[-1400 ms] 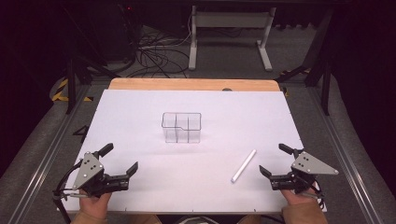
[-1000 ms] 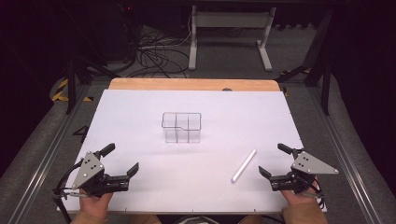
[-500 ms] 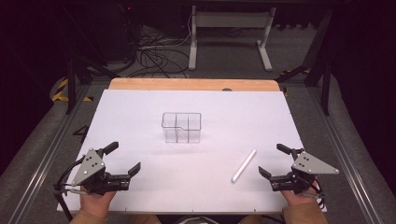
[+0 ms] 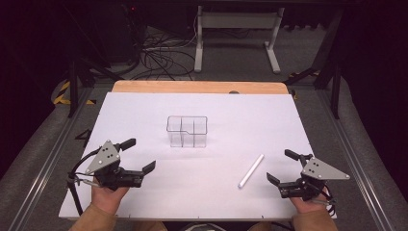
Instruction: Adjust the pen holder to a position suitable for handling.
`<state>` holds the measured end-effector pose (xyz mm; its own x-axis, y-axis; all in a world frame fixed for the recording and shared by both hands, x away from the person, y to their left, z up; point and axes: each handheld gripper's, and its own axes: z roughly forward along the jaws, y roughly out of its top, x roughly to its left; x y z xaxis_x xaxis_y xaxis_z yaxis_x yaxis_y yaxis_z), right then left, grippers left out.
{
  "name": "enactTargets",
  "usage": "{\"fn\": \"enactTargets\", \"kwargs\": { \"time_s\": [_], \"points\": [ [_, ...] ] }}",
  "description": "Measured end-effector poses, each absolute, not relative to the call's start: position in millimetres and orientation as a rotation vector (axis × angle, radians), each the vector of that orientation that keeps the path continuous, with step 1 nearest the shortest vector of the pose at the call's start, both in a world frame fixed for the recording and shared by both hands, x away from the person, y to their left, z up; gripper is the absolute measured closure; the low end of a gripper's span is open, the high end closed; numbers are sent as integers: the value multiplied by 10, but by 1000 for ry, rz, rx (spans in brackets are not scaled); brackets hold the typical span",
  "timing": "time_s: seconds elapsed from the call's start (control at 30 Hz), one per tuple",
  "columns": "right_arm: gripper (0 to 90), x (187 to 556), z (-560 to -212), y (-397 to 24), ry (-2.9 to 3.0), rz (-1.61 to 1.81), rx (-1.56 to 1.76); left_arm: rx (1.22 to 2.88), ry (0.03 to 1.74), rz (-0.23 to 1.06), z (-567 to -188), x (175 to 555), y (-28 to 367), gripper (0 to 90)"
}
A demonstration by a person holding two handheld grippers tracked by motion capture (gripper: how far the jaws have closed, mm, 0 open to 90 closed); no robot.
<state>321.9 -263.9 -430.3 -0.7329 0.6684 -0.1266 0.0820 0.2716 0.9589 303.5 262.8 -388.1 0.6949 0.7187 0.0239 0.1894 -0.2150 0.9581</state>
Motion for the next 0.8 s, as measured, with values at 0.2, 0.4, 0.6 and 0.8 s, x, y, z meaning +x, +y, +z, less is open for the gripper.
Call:
{"fn": "enactTargets", "kwargs": {
  "time_s": [0.2,0.4,0.6,0.8],
  "points": [
    [24,3236,-4304,-2649,2020,1498,705,1771,691,579,-3815,3153,2547,43],
    [24,3229,-4336,-2652,2033,1483,712,1776,678,570,-3784,3214,2501,36],
    [24,3224,-4343,-2651,2036,1488,709,1831,633,557,-3723,3234,2442,37],
    [24,3233,-4358,-2625,2057,1487,691,1863,585,508,-3662,3274,2420,75]
  ]
}}
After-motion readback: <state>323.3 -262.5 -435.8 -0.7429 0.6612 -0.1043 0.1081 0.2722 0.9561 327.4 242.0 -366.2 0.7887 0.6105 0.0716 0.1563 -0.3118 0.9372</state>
